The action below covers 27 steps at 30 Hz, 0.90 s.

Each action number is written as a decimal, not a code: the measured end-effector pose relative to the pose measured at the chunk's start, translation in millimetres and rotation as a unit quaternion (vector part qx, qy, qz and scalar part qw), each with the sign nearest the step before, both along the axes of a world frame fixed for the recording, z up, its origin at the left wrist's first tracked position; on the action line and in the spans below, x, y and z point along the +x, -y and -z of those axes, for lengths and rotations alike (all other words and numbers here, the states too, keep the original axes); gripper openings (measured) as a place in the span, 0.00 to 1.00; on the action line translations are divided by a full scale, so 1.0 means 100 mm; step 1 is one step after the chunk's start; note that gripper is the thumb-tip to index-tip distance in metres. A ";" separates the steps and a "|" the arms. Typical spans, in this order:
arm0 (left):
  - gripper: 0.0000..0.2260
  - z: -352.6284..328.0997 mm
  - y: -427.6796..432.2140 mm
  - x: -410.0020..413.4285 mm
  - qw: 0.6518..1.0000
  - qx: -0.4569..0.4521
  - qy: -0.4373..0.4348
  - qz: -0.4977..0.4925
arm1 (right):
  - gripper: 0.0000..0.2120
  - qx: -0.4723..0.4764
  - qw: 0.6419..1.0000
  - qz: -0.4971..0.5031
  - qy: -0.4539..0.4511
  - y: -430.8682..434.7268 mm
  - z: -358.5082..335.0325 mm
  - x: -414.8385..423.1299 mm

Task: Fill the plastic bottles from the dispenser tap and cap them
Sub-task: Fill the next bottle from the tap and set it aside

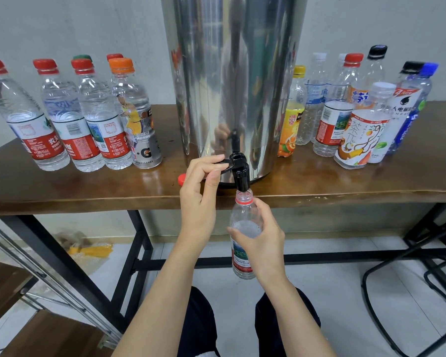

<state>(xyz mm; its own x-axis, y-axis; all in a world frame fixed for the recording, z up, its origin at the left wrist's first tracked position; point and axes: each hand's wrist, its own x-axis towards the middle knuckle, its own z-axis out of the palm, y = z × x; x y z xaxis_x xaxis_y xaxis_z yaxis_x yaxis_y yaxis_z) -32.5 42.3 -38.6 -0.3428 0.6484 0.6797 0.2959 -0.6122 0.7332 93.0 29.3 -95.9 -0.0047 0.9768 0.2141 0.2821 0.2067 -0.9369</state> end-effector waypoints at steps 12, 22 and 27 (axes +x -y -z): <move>0.12 0.00 0.00 0.00 1.000 -0.002 -0.003 0.000 | 0.35 0.021 1.000 -0.004 -0.011 -0.03 -0.06 -0.01; 0.11 0.00 0.00 -0.01 1.000 0.002 -0.006 -0.001 | 0.34 0.023 1.000 -0.009 -0.010 -0.04 -0.09 -0.02; 0.12 0.00 -0.01 -0.01 1.000 0.002 -0.009 -0.004 | 0.35 0.025 1.000 -0.003 -0.005 -0.04 -0.07 -0.01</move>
<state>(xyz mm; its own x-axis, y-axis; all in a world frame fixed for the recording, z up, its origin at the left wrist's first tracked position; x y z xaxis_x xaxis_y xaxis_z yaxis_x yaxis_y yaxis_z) -33.5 42.8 -38.9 -0.3359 0.6430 0.6883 0.3142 -0.6124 0.7255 91.9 33.0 -88.6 -0.0086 0.9649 0.2626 0.2708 0.2551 -0.9282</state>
